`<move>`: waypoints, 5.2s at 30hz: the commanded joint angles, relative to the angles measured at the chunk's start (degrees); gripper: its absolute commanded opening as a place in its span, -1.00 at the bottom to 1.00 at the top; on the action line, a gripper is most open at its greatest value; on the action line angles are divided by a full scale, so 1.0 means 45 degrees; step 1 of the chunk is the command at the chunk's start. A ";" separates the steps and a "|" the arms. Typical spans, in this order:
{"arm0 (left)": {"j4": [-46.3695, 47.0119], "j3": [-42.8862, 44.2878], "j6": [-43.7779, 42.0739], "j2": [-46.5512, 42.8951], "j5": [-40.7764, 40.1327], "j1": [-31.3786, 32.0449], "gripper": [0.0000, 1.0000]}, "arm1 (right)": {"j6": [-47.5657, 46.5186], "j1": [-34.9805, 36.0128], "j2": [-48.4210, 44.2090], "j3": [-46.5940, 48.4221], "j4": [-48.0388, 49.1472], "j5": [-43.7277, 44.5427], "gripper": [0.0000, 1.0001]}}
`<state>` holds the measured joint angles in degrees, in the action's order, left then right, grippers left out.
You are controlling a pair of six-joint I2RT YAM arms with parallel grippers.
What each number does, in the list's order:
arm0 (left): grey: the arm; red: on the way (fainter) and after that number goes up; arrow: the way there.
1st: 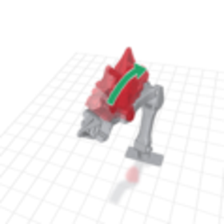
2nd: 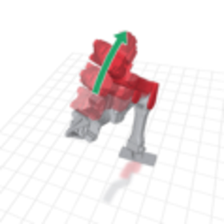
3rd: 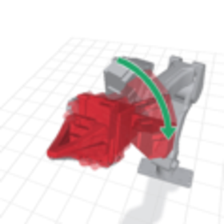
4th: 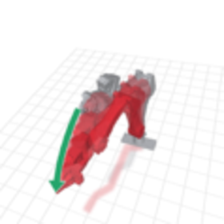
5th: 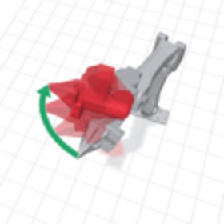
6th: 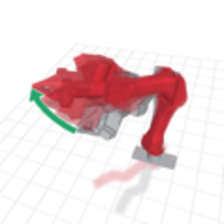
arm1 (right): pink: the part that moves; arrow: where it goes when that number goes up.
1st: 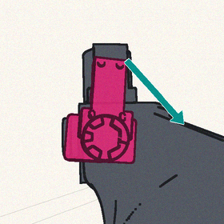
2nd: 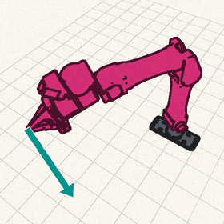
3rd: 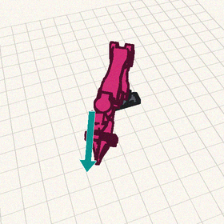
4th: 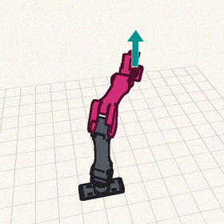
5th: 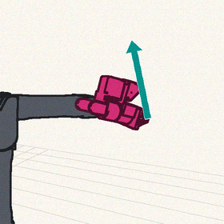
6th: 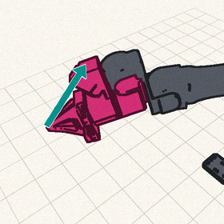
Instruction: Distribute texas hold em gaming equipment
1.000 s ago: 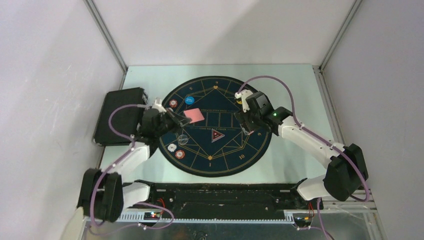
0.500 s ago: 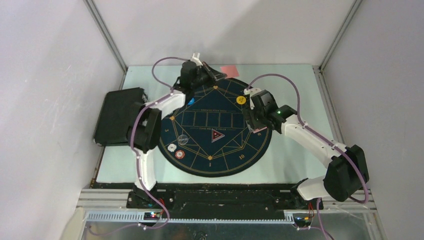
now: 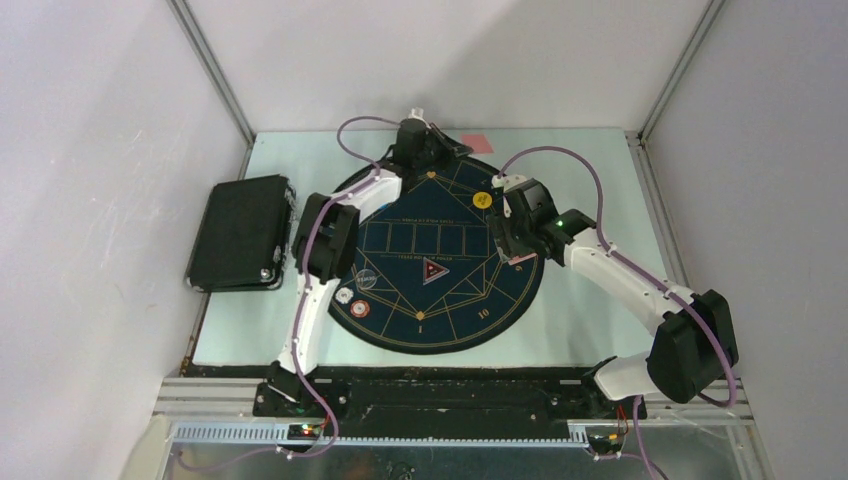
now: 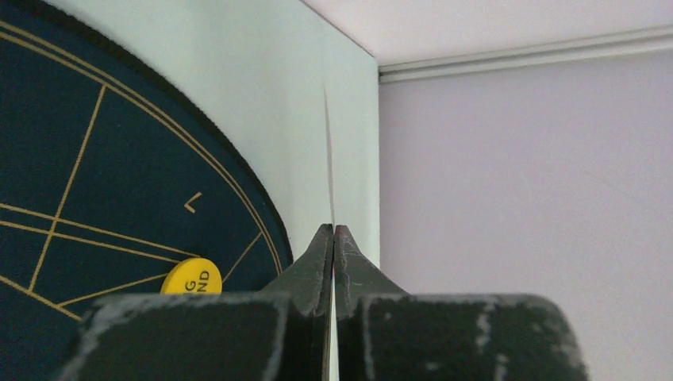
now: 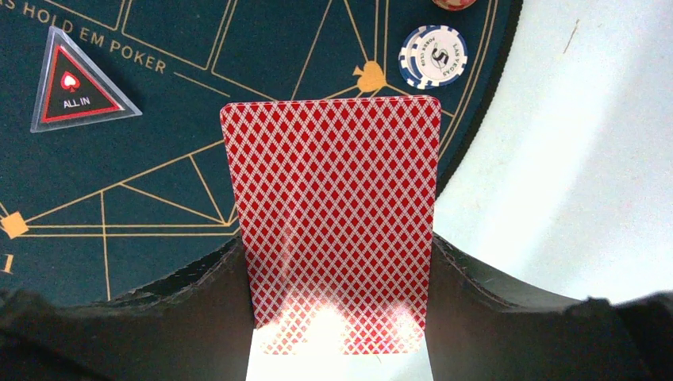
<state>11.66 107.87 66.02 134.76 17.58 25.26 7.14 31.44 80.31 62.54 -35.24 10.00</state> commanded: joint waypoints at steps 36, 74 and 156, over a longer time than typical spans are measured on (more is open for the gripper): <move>-0.3244 -0.0977 0.0019 -0.0858 -0.2835 0.0677 0.40 | 0.0049 -0.0056 -0.0304 0.0104 0.0187 0.0619 -1.00; 0.5484 -1.6033 -0.2247 -1.1650 0.6001 0.1264 0.99 | -0.4944 0.3259 -0.0315 -0.0012 -0.0125 -0.4456 -1.00; -0.2833 -1.4435 -0.6335 -1.4638 0.2016 0.1541 -1.00 | -0.4165 0.3033 -0.0269 0.0122 -0.0368 -0.3698 -1.00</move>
<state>3.88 41.39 41.36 71.83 31.14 33.10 -12.38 45.69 80.14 62.02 -36.45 -9.04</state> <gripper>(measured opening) 0.006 0.663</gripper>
